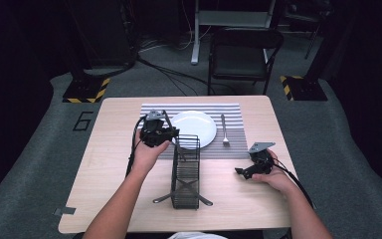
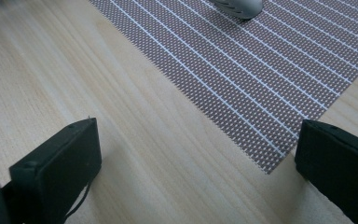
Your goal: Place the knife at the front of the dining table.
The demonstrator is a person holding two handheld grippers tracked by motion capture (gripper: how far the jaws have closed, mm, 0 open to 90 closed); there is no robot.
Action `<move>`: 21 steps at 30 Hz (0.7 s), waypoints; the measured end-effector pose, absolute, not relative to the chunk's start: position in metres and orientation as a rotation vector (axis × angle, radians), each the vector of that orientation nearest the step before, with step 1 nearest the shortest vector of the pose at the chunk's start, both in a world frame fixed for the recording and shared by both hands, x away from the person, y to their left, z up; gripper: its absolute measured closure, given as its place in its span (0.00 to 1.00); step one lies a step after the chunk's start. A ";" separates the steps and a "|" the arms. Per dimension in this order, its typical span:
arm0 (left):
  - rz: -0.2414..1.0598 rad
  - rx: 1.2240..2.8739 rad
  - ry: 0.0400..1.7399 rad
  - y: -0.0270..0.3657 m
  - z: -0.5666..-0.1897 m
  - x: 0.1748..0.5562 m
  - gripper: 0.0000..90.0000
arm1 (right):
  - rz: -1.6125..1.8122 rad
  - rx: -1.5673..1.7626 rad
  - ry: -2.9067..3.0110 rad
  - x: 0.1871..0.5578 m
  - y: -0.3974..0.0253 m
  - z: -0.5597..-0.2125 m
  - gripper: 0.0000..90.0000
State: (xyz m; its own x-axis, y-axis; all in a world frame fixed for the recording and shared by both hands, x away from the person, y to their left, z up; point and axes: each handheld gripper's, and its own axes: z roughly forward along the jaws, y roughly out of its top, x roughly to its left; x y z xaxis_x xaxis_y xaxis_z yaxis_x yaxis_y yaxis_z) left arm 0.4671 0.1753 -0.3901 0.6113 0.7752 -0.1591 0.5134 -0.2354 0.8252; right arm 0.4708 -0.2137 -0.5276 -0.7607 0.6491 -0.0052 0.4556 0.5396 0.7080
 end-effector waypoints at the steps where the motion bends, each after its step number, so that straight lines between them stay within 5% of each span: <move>1: 0.353 1.905 1.028 0.175 -0.390 0.467 0.86 | 1.040 0.923 2.512 0.471 -0.214 -0.528 0.00; 21: 0.306 1.934 0.924 0.156 -0.393 0.453 0.90 | 1.040 0.921 2.513 0.471 -0.214 -0.528 0.00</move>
